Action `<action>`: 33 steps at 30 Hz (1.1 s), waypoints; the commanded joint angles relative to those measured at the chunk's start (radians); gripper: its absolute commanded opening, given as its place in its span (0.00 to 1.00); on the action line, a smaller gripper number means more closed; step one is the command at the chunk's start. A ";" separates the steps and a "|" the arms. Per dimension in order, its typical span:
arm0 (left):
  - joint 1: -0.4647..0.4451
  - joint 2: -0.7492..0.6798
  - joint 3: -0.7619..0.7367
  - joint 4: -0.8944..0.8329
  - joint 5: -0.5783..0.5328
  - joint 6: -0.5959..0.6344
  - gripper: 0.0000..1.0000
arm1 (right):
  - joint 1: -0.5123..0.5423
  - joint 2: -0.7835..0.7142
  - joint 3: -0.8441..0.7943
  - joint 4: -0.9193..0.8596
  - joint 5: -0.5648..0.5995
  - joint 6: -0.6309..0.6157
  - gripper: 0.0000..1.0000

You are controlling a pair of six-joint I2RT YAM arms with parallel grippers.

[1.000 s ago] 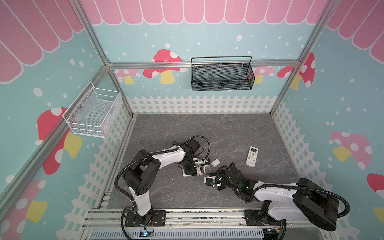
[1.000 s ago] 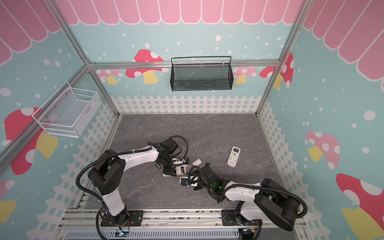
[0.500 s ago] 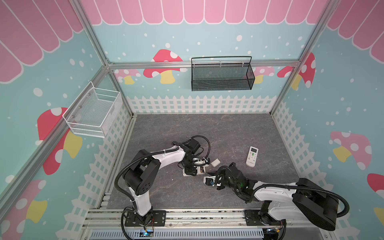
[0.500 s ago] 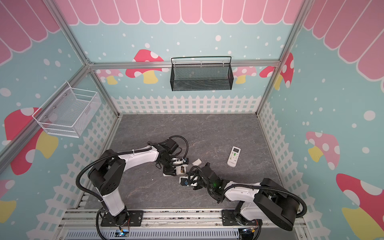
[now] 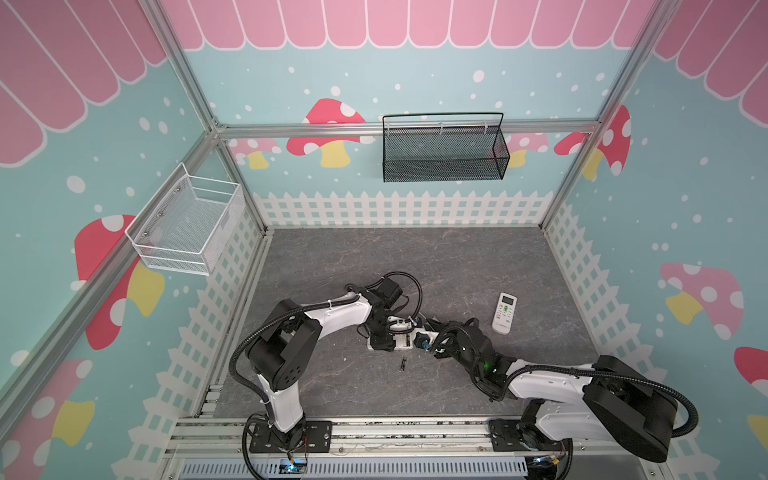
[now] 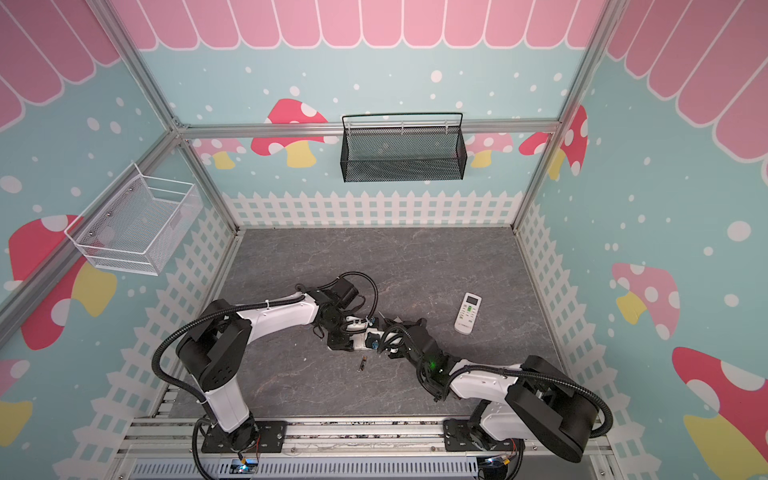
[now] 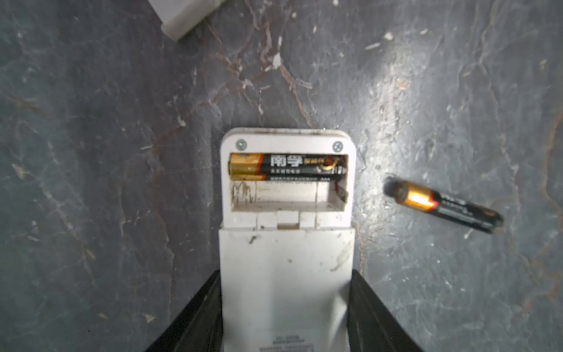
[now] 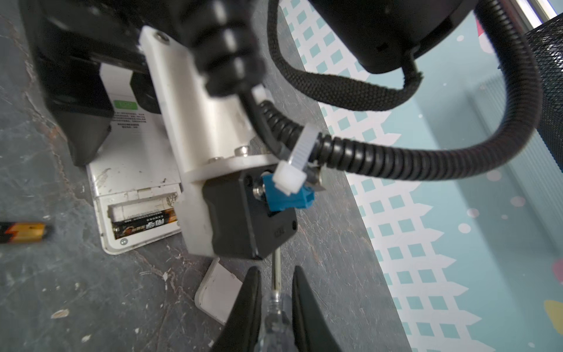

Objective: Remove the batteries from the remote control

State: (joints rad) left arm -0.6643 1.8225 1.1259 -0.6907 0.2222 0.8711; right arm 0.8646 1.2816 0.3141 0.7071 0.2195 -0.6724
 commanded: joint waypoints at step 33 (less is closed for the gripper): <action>0.249 -0.165 0.090 0.101 0.068 -0.485 0.99 | -0.032 -0.224 0.190 -0.695 -0.407 0.342 0.00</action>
State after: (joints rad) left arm -0.4332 1.6924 1.2343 -0.6724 0.3141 0.4999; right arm 0.8310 1.0313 0.4706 0.1276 -0.0559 -0.3378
